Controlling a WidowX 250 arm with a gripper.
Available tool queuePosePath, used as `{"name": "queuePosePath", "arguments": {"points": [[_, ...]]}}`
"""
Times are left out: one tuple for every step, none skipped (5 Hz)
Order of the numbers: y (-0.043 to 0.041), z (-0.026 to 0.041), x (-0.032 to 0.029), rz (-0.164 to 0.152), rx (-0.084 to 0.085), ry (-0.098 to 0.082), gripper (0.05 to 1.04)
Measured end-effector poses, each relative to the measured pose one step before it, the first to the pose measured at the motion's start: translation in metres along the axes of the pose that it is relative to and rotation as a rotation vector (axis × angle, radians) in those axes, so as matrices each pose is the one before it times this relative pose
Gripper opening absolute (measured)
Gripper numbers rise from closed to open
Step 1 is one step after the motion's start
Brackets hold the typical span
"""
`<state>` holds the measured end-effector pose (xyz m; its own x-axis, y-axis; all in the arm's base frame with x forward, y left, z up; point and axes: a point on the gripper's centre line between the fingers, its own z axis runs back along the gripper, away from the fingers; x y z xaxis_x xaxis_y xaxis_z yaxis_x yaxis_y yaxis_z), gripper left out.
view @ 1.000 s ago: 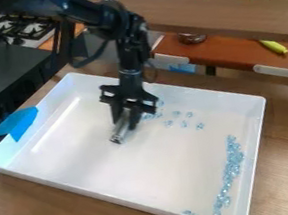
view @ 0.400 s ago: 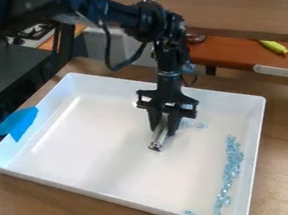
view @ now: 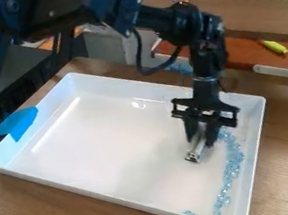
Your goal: Sweep into pile
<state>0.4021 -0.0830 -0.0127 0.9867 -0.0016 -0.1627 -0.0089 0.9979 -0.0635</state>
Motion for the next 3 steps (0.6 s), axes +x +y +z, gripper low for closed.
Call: {"name": "queuePosePath", "arguments": {"points": [[-0.00873, -0.00029, -0.00148, -0.0003, -0.0303, 0.0051, 0.390], [-0.00163, -0.00496, -0.00344, -0.0112, -0.0009, 0.0006, 0.390], [0.01518, 0.02462, -0.00626, -0.0014, -0.0141, -0.0389, 0.390]]}}
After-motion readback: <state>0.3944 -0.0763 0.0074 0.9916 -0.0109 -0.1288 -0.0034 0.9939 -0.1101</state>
